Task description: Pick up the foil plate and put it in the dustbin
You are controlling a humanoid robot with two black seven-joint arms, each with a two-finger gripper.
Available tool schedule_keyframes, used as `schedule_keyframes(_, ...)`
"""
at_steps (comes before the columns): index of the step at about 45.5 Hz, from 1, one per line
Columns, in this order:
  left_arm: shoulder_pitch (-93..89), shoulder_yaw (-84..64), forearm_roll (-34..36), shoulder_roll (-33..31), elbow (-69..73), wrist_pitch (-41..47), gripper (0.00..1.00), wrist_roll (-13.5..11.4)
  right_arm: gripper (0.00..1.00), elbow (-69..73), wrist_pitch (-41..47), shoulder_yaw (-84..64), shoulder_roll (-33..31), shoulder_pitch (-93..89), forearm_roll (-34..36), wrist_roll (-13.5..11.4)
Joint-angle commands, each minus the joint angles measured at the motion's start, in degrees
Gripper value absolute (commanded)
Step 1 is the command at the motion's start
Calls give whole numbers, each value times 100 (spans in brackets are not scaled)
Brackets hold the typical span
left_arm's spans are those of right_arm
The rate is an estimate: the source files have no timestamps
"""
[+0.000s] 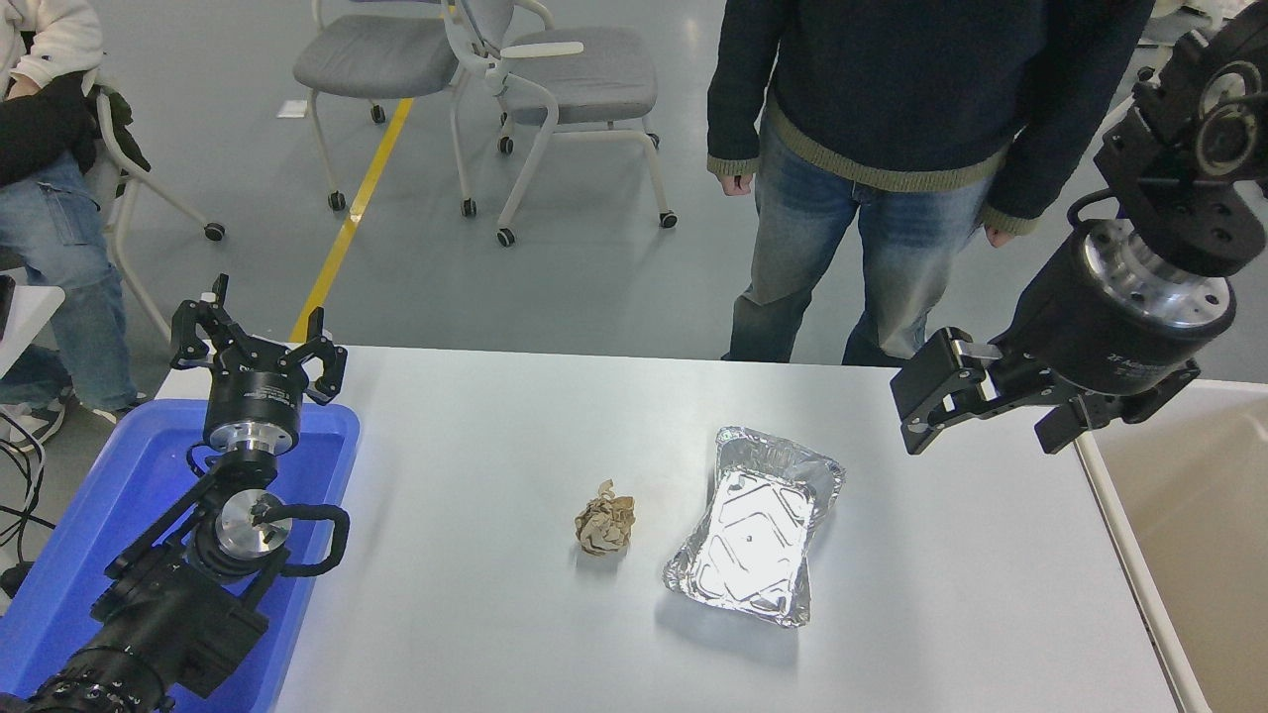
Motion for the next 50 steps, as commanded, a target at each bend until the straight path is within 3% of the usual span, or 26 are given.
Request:
schedule_keyframes(1, 0, -9, 0, -2, 1, 1, 99, -8, 100, -1, 0, 9, -1, -1, 1, 0)
schedule_keyframes(31, -17, 0, -9, 7, 1, 45, 99, -8, 100, -1072, 0, 212, 412, -1020, 177, 34)
schedule_keyframes(50, -9, 0, -9, 7, 1, 36, 99, -8, 100, -2593, -940, 493, 931, -3216, 450, 43)
